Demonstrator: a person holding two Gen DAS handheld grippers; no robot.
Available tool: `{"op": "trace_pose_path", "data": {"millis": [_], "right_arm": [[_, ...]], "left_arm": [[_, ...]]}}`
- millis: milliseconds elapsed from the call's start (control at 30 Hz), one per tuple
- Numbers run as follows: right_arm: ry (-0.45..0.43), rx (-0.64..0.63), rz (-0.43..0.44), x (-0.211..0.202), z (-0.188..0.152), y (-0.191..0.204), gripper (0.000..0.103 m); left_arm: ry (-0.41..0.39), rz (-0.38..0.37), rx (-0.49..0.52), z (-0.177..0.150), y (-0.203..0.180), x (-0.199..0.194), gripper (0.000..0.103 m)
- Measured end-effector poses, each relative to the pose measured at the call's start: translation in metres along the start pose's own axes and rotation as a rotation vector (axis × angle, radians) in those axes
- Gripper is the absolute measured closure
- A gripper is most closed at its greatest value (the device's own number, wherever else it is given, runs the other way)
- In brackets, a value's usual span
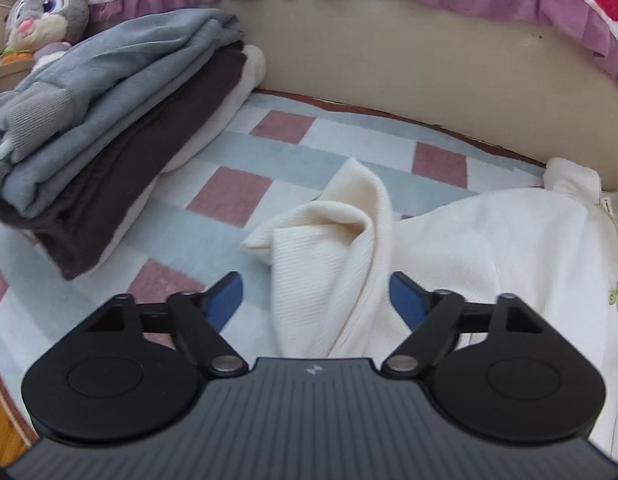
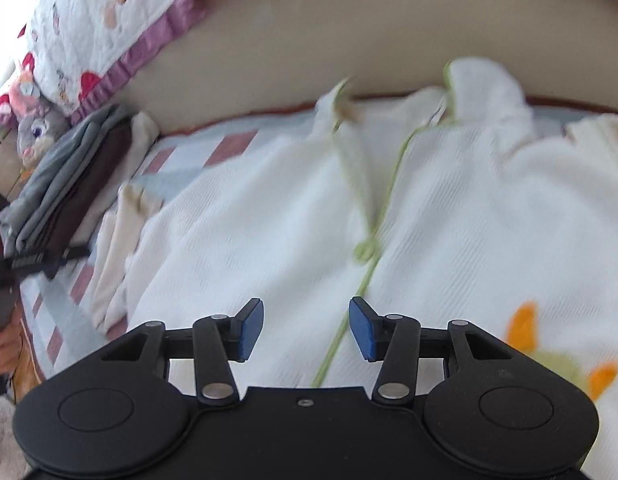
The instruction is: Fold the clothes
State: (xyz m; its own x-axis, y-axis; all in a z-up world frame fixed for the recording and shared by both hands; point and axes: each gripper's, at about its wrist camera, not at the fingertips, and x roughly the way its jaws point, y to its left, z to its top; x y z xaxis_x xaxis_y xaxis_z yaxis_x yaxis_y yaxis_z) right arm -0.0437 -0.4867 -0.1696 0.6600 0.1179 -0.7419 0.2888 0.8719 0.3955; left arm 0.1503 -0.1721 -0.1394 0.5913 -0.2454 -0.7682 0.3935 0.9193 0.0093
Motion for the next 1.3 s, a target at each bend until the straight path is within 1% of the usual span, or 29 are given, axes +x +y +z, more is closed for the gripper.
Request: {"op": "trace_pose_path", "data": {"millis": [67, 133, 200, 233, 267, 300, 333, 367, 433, 467, 500, 533, 600, 633, 667, 800, 833, 867, 900, 967, 1000, 1033, 1067, 1100, 1133, 1167, 1200, 1233, 1300], "right_arm": [[0.018, -0.06, -0.003, 0.0, -0.006, 0.013, 0.05], [0.017, -0.184, -0.03, -0.003, -0.007, 0.032, 0.05], [-0.009, -0.254, -0.034, -0.006, -0.008, 0.044, 0.05], [-0.017, -0.266, -0.014, -0.006, -0.009, 0.049, 0.05], [-0.016, -0.262, 0.012, -0.004, -0.012, 0.051, 0.05], [-0.005, -0.252, 0.03, 0.002, -0.016, 0.053, 0.05], [0.012, -0.267, 0.021, 0.008, -0.022, 0.056, 0.05], [0.031, -0.284, 0.011, 0.014, -0.027, 0.059, 0.05], [0.053, -0.324, -0.011, 0.023, -0.037, 0.064, 0.05], [0.057, -0.347, -0.022, 0.025, -0.042, 0.065, 0.05], [0.05, -0.359, -0.024, 0.025, -0.044, 0.065, 0.05], [0.049, -0.354, -0.022, 0.024, -0.044, 0.064, 0.05], [0.052, -0.345, -0.03, 0.024, -0.043, 0.063, 0.05], [0.05, -0.356, -0.04, 0.025, -0.044, 0.064, 0.05], [0.047, -0.373, -0.052, 0.026, -0.045, 0.066, 0.05], [0.042, -0.424, -0.096, 0.028, -0.052, 0.075, 0.05], [0.039, -0.419, -0.105, 0.027, -0.052, 0.075, 0.05], [0.037, -0.413, -0.115, 0.027, -0.053, 0.075, 0.051], [0.034, -0.402, -0.12, 0.026, -0.054, 0.074, 0.051], [0.029, -0.395, -0.129, 0.023, -0.057, 0.073, 0.051], [0.03, -0.408, -0.135, 0.022, -0.057, 0.071, 0.051], [0.033, -0.427, -0.145, 0.022, -0.059, 0.074, 0.051], [0.035, -0.439, -0.153, 0.022, -0.061, 0.075, 0.051], [0.039, -0.439, -0.16, 0.023, -0.059, 0.076, 0.051], [0.042, -0.432, -0.164, 0.023, -0.059, 0.076, 0.051], [0.043, -0.431, -0.165, 0.023, -0.059, 0.076, 0.051], [0.044, -0.431, -0.166, 0.023, -0.058, 0.076, 0.051], [0.043, -0.432, -0.165, 0.022, -0.058, 0.076, 0.051], [0.042, -0.429, -0.162, 0.021, -0.056, 0.074, 0.051]], "left_arm": [[0.014, 0.015, 0.047, 0.0, -0.007, 0.011, 0.022], [0.033, 0.022, 0.107, 0.0, -0.013, 0.024, 0.022], [0.106, 0.046, 0.159, 0.0, -0.019, 0.041, 0.024], [0.135, 0.064, 0.163, -0.002, -0.02, 0.048, 0.035], [0.145, 0.071, 0.159, -0.004, -0.02, 0.052, 0.041], [0.146, 0.077, 0.157, -0.005, -0.019, 0.054, 0.06], [0.126, 0.092, 0.164, -0.002, -0.018, 0.051, 0.093], [0.084, 0.131, 0.177, 0.003, -0.016, 0.045, 0.094], [-0.078, 0.222, 0.174, 0.014, -0.005, 0.018, 0.094], [-0.156, 0.261, 0.139, 0.022, 0.003, 0.001, 0.094], [-0.237, 0.307, 0.078, 0.03, 0.015, -0.019, 0.094], [-0.31, 0.333, 0.011, 0.036, 0.029, -0.037, 0.094], [-0.41, 0.306, -0.131, 0.043, 0.06, -0.063, 0.093], [-0.418, 0.288, -0.155, 0.043, 0.072, -0.065, 0.092], [-0.399, 0.292, -0.151, 0.043, 0.078, -0.06, 0.093], [-0.302, 0.342, -0.098, 0.042, 0.08, -0.031, 0.093], [-0.304, 0.344, -0.112, 0.044, 0.082, -0.032, 0.093], [-0.328, 0.342, -0.142, 0.046, 0.086, -0.038, 0.092], [-0.369, 0.342, -0.17, 0.046, 0.09, -0.047, 0.089], [-0.463, 0.367, -0.188, 0.042, 0.093, -0.066, 0.086], [-0.51, 0.379, -0.197, 0.04, 0.095, -0.075, 0.083], [-0.55, 0.405, -0.205, 0.038, 0.096, -0.083, 0.074], [-0.578, 0.458, -0.212, 0.037, 0.097, -0.089, 0.066], [-0.598, 0.508, -0.228, 0.035, 0.1, -0.094, 0.051], [-0.599, 0.54, -0.265, 0.034, 0.108, -0.097, 0.047], [-0.579, 0.531, -0.312, 0.033, 0.12, -0.1, 0.047], [-0.544, 0.504, -0.364, 0.032, 0.135, -0.1, 0.052], [-0.507, 0.493, -0.404, 0.031, 0.145, -0.1, 0.064], [-0.453, 0.485, -0.436, 0.028, 0.159, -0.1, 0.073]]}}
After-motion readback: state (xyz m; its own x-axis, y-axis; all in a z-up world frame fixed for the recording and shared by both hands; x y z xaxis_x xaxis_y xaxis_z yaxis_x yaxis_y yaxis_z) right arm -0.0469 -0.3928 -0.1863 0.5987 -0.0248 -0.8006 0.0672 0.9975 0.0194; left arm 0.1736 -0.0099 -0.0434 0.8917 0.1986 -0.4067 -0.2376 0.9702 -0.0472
